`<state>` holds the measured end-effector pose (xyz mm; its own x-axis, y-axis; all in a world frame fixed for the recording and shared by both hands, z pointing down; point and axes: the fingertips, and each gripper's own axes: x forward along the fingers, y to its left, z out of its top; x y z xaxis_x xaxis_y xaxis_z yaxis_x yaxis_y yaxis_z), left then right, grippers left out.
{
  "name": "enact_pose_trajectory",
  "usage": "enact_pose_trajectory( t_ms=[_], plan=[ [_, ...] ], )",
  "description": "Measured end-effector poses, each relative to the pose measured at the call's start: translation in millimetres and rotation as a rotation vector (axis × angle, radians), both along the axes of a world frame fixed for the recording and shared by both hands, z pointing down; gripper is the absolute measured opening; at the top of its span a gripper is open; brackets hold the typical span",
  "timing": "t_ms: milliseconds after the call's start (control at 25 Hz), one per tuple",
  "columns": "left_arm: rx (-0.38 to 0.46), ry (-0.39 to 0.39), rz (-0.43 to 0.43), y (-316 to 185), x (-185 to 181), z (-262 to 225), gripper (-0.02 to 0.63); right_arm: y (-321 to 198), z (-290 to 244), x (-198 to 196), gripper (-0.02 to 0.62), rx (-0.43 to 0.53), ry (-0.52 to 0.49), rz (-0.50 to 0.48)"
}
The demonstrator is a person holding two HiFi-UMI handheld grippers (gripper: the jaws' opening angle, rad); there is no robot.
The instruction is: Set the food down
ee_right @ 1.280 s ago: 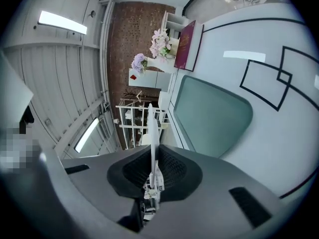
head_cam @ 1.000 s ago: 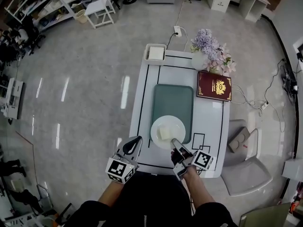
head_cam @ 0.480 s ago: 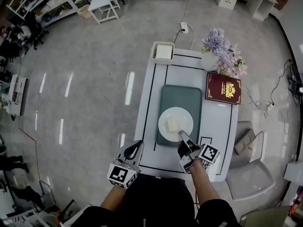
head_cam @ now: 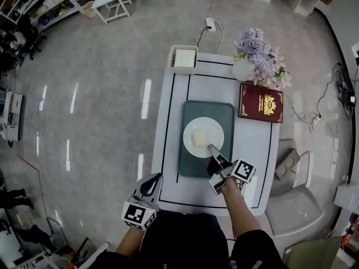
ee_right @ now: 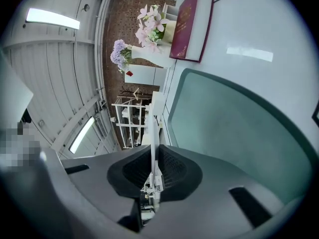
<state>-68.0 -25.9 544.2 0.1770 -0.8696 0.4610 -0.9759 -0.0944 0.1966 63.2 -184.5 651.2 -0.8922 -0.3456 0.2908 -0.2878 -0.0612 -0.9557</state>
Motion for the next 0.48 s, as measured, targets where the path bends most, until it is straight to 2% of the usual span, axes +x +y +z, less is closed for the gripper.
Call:
enact_pose_trajectory(
  t_ms=[120,280,480],
  plan=[
    [-0.017,0.007,-0.001,-3,-2,6,0.006,-13,13,0,0.026,-0.026,0.019,0.016],
    [-0.034,0.015,0.002,-6,-3,11,0.006,-31,18,-13,0.026,-0.036,-0.034,0.054],
    [-0.040,0.026,0.012,-15,-3,17,0.006,-39,38,-22,0.026,-0.096,0.034,0.072]
  ],
)
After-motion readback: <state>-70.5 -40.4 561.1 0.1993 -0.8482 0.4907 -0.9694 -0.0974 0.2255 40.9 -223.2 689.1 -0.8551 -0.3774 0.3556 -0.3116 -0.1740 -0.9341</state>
